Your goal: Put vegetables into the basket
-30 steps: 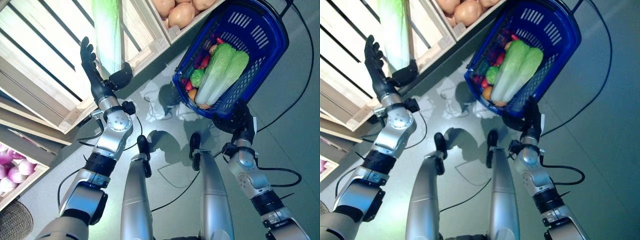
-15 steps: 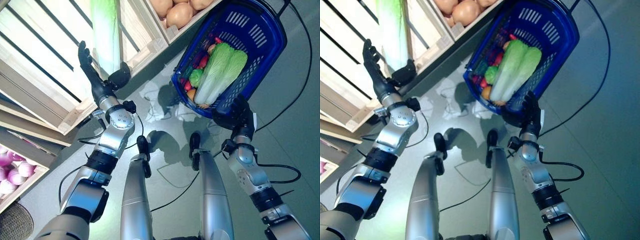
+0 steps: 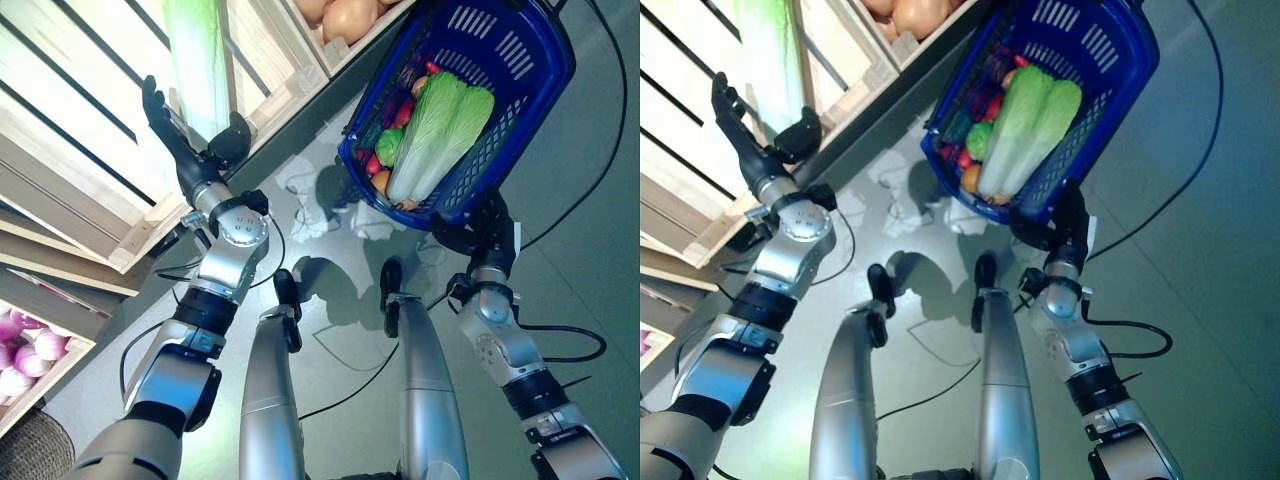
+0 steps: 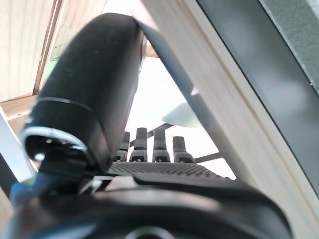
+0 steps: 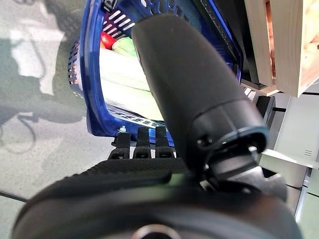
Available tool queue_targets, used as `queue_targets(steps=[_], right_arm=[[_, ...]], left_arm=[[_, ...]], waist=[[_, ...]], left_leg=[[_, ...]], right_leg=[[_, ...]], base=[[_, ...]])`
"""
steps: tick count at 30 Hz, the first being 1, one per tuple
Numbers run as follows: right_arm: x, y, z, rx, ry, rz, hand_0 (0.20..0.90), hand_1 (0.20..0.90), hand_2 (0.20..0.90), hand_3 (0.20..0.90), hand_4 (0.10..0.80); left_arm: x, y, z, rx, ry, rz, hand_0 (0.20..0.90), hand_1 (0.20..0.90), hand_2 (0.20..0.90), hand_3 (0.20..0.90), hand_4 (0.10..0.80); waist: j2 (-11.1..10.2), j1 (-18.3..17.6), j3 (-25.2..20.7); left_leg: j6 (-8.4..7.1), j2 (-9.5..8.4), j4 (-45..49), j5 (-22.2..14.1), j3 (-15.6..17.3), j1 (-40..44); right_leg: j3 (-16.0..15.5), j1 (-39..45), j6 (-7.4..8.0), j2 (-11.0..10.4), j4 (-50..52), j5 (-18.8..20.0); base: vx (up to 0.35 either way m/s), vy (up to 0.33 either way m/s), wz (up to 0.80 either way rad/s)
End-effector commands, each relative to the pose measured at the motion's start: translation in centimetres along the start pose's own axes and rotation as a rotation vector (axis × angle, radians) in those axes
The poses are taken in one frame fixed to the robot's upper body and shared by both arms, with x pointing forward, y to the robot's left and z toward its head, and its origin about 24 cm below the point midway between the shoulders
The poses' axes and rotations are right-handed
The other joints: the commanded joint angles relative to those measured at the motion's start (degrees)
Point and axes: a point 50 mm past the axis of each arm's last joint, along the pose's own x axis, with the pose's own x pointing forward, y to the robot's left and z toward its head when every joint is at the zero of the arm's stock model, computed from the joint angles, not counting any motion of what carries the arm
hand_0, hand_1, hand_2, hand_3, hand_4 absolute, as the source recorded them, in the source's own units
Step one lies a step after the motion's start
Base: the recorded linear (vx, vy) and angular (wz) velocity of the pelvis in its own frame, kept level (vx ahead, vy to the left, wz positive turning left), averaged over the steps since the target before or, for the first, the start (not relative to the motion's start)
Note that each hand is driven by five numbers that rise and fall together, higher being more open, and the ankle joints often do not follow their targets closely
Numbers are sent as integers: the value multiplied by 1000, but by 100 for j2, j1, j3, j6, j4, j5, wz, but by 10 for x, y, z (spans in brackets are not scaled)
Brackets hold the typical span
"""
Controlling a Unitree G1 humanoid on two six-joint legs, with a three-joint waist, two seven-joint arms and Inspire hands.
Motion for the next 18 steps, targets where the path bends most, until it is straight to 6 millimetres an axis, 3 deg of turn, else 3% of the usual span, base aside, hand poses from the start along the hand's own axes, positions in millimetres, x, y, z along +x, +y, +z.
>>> queue_targets(steps=[1, 6, 8, 9, 10, 11, 12, 18], right_arm=[[5, -12, 35, 86, -129, -64, 900, 900, 900, 900, 800], [8, -11, 41, 83, -144, -58, 900, 900, 900, 900, 800], [8, -12, 39, 77, -135, -60, 900, 900, 900, 900, 800], [10, -11, 42, 81, -143, -58, 900, 900, 900, 900, 800], [9, -12, 40, 75, -135, -57, 900, 900, 900, 900, 800], [10, -12, 39, 72, -133, -56, 900, 900, 900, 900, 800], [11, -10, 43, 76, -142, -53, 900, 900, 900, 900, 800], [11, -10, 41, 69, -139, -46, 900, 900, 900, 900, 800]], left_arm=[[8, -2, 4, 26, -11, 13, 900, 900, 900, 900, 800], [12, -4, 7, 30, -14, 26, 900, 900, 900, 900, 800], [12, -3, 4, 39, 0, 24, 900, 900, 900, 900, 800], [14, -4, 6, 37, -5, 24, 780, 780, 780, 780, 720], [13, -4, 3, 44, 7, 22, 644, 644, 644, 644, 629], [12, -4, 1, 41, 15, 27, 441, 441, 441, 441, 494], [14, -4, 4, 35, 11, 28, 300, 300, 300, 300, 400], [13, -5, -2, 46, 31, 25, 300, 300, 300, 300, 400]], waist=[[14, -76, 1], [15, -117, 1], [25, -119, 1], [29, -125, 1], [38, -129, 1], [43, -125, 1], [46, -127, 1], [58, -137, 1]], left_leg=[[129, -105, 6, -201, 28, -91], [166, -101, -15, -76, 82, -220], [125, -111, 31, -230, 40, -97], [164, -111, -7, -90, 85, -226], [126, -112, 35, -202, 52, -138], [116, -110, 47, -236, 49, -116], [156, -109, -9, -90, 94, -230], [109, -99, 29, -247, 74, -104]], right_leg=[[-47, 251, -181, 249, -316, 303], [-32, 96, -219, 258, -336, 429], [-14, 216, -177, 268, -275, 292], [-26, 84, -215, 256, -315, 418], [-2, 176, -187, 268, -273, 315], [4, 199, -180, 269, -259, 282], [-11, 78, -213, 255, -316, 413], [26, 200, -178, 263, -270, 263]], base=[[63, 10, -7], [16, 26, -9], [24, 14, -6], [27, 20, -4], [30, 24, -5], [29, 24, -6], [-30, 25, -6], [21, 7, -3]])
